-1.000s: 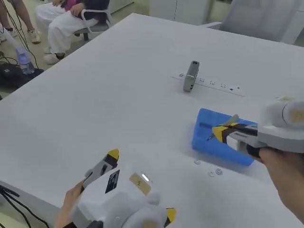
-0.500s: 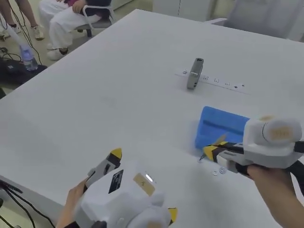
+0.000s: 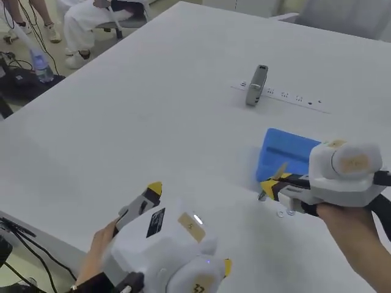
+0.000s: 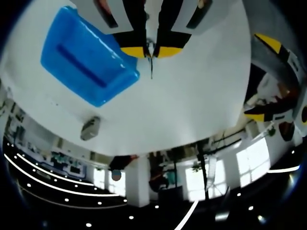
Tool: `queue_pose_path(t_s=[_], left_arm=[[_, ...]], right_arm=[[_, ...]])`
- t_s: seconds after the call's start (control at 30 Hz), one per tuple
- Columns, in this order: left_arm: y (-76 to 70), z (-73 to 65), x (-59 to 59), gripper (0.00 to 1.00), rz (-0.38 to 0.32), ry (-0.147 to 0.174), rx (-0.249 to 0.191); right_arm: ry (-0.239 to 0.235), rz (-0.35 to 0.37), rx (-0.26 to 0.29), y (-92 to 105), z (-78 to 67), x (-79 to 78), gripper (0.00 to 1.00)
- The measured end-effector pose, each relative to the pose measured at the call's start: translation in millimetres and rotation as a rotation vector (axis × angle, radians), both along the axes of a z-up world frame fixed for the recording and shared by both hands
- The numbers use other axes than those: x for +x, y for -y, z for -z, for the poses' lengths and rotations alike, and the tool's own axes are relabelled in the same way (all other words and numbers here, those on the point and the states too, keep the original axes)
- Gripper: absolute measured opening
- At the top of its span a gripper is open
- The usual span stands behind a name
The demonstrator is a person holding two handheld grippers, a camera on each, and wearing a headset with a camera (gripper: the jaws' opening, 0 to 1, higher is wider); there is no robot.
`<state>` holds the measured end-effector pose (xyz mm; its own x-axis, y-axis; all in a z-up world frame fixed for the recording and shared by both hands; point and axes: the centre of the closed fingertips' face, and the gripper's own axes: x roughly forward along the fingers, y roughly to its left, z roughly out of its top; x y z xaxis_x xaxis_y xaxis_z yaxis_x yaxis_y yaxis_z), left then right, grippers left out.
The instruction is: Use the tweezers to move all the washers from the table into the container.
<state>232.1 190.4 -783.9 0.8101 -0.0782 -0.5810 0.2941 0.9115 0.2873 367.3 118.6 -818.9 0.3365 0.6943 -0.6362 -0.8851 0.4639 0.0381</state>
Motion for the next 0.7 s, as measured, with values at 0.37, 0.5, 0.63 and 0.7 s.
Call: queue_pose_path(t_s=[0.37, 0.5, 0.63, 0.7], left_arm=[[0.2, 0.5, -0.1, 0.93, 0.004, -0.003, 0.006], [0.2, 0.6, -0.1, 0.93, 0.005, -0.002, 0.008], [0.1, 0.0, 0.2, 0.93, 0.004, 0.002, 0.006], [-0.2, -1.0, 0.6, 0.94, 0.002, 0.006, 0.003]], right_arm=[[-0.002, 0.023, 0.008, 3.9, -1.1, -1.0, 0.03], [-0.044, 0.062, 0.035, 6.8, -1.4, 4.3, 0.02], [-0.046, 0.065, 0.030, 6.9, -3.5, 2.6, 0.02], [-0.045, 0.063, 0.040, 7.4, -8.5, 1.8, 0.02]])
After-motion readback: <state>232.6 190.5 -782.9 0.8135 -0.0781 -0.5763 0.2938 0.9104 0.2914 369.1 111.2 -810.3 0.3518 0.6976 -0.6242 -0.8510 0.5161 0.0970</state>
